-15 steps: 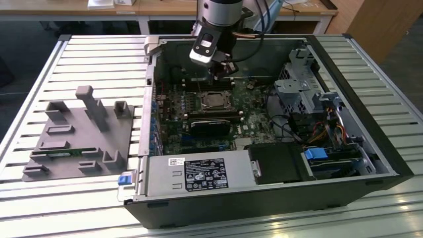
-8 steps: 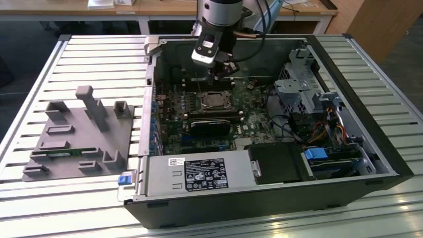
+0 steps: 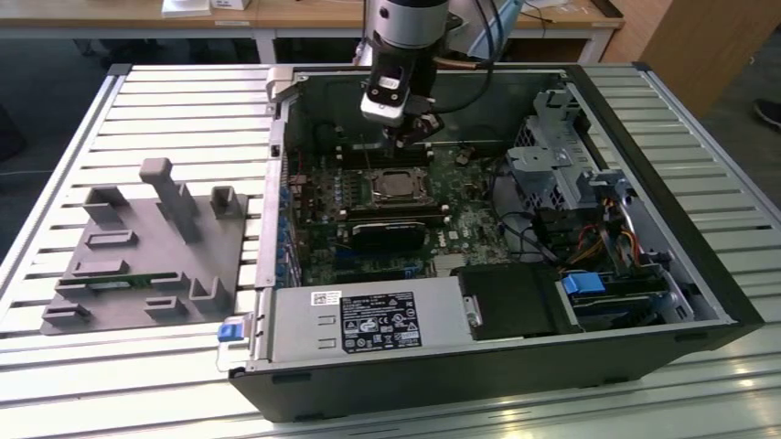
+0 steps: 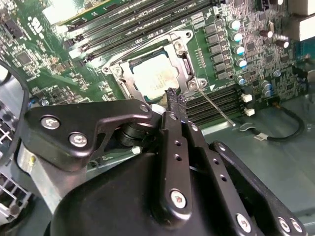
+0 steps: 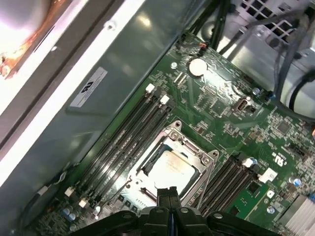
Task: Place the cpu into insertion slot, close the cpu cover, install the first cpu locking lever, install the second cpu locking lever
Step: 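Install the first cpu locking lever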
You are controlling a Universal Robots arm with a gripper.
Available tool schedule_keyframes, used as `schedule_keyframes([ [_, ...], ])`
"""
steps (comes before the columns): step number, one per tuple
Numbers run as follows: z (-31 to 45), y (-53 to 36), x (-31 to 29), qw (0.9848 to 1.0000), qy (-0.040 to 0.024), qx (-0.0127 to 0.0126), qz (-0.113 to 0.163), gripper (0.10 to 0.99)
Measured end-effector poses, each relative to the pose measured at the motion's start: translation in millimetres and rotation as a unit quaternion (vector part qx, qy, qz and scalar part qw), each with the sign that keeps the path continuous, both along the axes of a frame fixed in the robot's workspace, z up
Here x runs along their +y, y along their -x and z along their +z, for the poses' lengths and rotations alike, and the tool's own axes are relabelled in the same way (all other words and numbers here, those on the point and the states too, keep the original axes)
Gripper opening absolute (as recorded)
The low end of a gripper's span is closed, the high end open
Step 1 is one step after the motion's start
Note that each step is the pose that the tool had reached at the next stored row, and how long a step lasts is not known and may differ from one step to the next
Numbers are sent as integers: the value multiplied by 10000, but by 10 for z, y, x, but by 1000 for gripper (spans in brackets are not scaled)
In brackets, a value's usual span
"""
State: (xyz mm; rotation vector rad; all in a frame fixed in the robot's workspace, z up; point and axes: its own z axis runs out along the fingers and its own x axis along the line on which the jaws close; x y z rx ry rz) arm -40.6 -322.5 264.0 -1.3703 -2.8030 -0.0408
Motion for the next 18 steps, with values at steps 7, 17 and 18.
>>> schedule_keyframes([
  [7,-1,0,0,9981,0,0,616,106],
  [17,-3,0,0,9892,0,-1,1463,106],
  [18,-4,0,0,9880,0,-2,1546,106],
])
